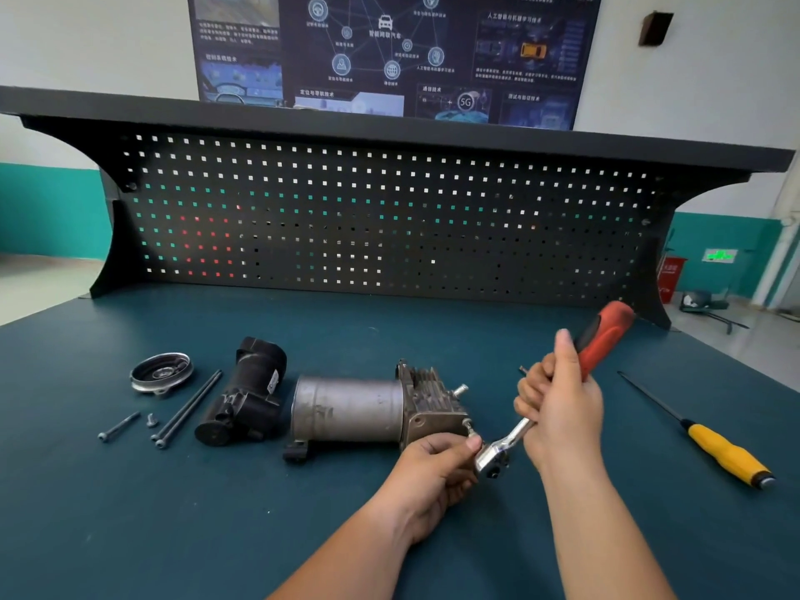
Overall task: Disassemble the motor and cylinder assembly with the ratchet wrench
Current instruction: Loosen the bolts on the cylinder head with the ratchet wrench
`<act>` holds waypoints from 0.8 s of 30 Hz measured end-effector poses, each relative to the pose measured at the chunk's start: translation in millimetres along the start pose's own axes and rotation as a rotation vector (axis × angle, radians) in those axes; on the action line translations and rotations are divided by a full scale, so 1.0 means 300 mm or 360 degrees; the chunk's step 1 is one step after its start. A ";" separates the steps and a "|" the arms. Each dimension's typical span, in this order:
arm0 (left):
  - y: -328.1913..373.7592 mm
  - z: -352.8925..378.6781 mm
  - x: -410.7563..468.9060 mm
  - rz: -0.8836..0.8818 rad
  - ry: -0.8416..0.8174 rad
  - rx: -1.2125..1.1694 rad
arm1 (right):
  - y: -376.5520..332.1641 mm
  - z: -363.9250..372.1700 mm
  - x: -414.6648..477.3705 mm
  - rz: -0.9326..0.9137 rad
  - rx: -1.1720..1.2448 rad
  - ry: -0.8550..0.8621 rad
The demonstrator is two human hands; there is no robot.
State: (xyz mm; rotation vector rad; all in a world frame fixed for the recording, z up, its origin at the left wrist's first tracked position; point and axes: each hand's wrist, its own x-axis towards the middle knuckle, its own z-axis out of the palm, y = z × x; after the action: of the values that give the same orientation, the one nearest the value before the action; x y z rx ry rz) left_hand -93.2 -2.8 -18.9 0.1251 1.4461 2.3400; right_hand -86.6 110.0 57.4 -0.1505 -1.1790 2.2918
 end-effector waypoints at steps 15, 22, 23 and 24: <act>0.001 -0.006 0.005 -0.0011 0.0039 0.0031 | 0.010 -0.017 -0.006 -0.0042 0.0104 0.0172; -0.004 -0.007 0.009 -0.0006 0.0037 0.0062 | 0.023 -0.035 0.018 0.0066 0.0246 0.0299; -0.005 -0.005 0.008 -0.0012 0.0029 0.0071 | 0.026 -0.047 0.018 0.0068 0.0270 0.0315; -0.004 -0.004 0.007 -0.0018 0.0021 0.0083 | 0.030 -0.059 0.017 0.0066 0.0293 0.0334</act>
State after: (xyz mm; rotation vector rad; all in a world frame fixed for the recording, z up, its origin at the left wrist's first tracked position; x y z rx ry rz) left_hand -95.1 -2.5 -20.7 0.1151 1.5108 2.2988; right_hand -88.8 121.2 40.5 -0.3397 -0.8630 2.3407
